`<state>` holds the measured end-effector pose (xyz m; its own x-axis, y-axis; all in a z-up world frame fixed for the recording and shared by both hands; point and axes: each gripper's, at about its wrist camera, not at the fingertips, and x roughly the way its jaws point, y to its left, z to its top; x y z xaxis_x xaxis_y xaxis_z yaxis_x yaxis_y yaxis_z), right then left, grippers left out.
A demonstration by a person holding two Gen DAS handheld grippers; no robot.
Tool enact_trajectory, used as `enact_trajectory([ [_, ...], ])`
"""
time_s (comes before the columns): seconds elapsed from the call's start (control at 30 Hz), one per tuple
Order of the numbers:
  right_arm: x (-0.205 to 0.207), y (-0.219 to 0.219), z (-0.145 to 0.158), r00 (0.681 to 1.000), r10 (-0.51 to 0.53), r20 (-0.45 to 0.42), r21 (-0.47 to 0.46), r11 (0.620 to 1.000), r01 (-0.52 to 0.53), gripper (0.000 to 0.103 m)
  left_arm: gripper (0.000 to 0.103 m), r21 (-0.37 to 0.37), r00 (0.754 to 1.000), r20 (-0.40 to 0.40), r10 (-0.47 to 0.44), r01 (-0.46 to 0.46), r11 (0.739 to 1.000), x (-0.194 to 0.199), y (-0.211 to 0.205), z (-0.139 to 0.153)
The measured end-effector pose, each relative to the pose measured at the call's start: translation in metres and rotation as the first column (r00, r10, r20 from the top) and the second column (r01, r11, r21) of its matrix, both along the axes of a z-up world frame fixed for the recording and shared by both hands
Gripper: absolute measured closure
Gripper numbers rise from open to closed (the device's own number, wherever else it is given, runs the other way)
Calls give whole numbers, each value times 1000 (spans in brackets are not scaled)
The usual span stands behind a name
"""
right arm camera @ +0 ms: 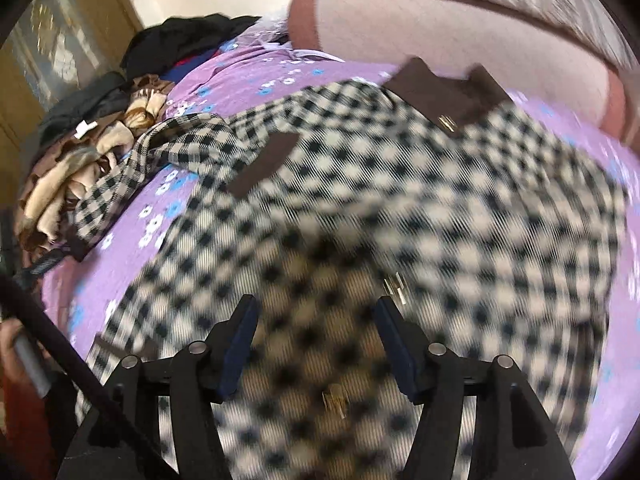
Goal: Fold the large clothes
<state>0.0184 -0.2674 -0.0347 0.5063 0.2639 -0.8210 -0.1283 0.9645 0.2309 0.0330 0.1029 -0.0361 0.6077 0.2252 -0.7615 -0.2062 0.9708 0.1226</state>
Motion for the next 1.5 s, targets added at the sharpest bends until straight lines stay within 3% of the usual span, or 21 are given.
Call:
enact_trajectory([
  [0.07, -14, -16, -8, 1000, -26, -13, 50, 998, 27, 37, 9, 51, 998, 12, -65, 64, 997, 1, -17, 0],
  [0.17, -38, -32, -18, 998, -59, -13, 73, 996, 60, 37, 11, 245, 990, -38, -139, 144, 959, 10, -47, -14],
  [0.23, -49, -40, -25, 997, -77, -7, 84, 993, 77, 37, 41, 355, 980, -112, -164, 194, 914, 21, -55, -28],
  [0.27, -51, -43, -28, 997, -80, -1, 94, 992, 80, 37, 49, 359, 973, -134, -188, 224, 906, 25, -56, -31],
  [0.3, -55, -45, -29, 997, -83, 8, 101, 992, 82, 37, 77, 346, 968, -149, -201, 241, 907, 27, -57, -29],
  [0.33, -60, -48, -30, 996, -86, 21, 104, 991, 83, 37, 96, 347, 961, -197, -196, 255, 902, 32, -57, -29],
  [0.4, -70, -54, -29, 994, -95, 48, 106, 990, 90, 37, 96, 310, 944, -238, -227, 296, 904, 34, -57, -22],
  [0.47, -78, -61, -29, 991, -109, 71, 123, 987, 100, 37, 96, 150, 921, -248, -301, 343, 927, 30, -53, 2],
  [0.53, -84, -67, -26, 988, -124, 92, 139, 984, 111, 37, 97, -67, 904, -188, -383, 377, 924, 21, -48, 41],
  [0.6, -88, -71, -24, 985, -131, 109, 147, 983, 115, 37, 96, -304, 891, -89, -445, 401, 864, 5, -42, 80],
  [0.63, -89, -72, -24, 985, -132, 115, 148, 982, 114, 37, 96, -404, 888, -25, -460, 412, 817, -2, -35, 99],
  [0.7, -91, -74, -23, 983, -133, 124, 151, 982, 113, 37, 96, -520, 895, 77, -440, 412, 748, -10, -17, 127],
  [0.73, -91, -75, -24, 983, -135, 123, 156, 981, 115, 37, 95, -560, 913, 110, -393, 384, 735, -9, -1, 137],
  [0.8, -91, -77, -27, 983, -145, 115, 167, 978, 125, 37, 92, -586, 961, 109, -255, 270, 764, -5, 32, 137],
  [0.87, -91, -81, -31, 983, -156, 102, 182, 974, 135, 37, 72, -570, 997, 57, -50, 74, 818, 0, 67, 125],
  [0.9, -92, -82, -32, 982, -159, 97, 188, 972, 139, 37, 59, -572, 998, 32, 53, -25, 820, 0, 87, 116],
  [1.0, -92, -83, -33, 982, -164, 93, 192, 971, 144, 37, 58, -630, 976, -6, 219, -173, 757, -15, 130, 87],
  [1.1, -93, -82, -34, 982, -161, 95, 181, 973, 142, 37, 51, -654, 973, -33, 229, -194, 731, -26, 138, 69],
  [1.2, -91, -79, -37, 983, -156, 93, 161, 977, 140, 37, 34, -618, 976, -47, 215, -197, 761, -32, 133, 52],
  [1.27, -91, -76, -38, 983, -152, 99, 143, 980, 137, 35, 31, -616, 978, -57, 200, -192, 764, -28, 131, 39],
  [1.5, -91, -70, -38, 984, -141, 111, 110, 986, 128, 34, 31, -728, 981, -116, 155, -190, 659, -50, 85, -8],
])
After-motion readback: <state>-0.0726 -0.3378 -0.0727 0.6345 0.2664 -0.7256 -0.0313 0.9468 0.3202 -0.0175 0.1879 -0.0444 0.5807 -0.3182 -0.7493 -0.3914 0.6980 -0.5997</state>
